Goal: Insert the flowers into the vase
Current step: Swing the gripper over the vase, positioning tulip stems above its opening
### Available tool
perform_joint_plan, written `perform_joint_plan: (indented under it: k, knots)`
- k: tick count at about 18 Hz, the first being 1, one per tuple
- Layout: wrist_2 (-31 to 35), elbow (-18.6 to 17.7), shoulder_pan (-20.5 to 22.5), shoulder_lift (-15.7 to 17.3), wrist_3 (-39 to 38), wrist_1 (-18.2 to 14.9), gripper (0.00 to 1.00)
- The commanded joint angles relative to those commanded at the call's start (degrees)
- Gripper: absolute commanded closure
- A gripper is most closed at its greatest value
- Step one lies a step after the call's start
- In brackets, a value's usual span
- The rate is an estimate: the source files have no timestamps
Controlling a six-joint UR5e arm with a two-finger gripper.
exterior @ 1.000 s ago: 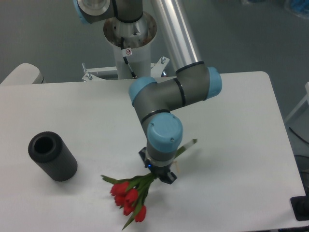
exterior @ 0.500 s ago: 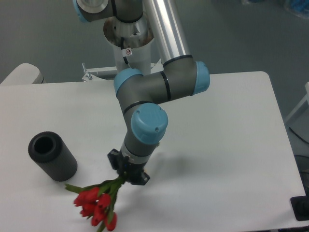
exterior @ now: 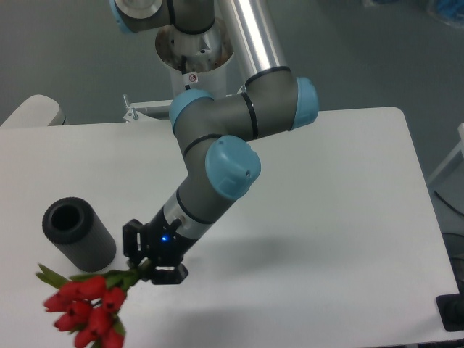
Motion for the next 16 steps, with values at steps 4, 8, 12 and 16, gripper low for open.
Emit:
perform_joint_plan:
  k: [4,8,12,16]
  knots:
    - [-3.99,0.00,-0.09,1.05,-3.95,6.58,0.99]
    - [-10.82,-0.44,-0.35,3.07,-4.76,8.09,0.96]
    - [-17.78,-1.23,-0.53,4.48,-4.41,8.44,0.96]
    - [-20.07,-4.74,-0.97,5.63,-3.44,10.02,0.95]
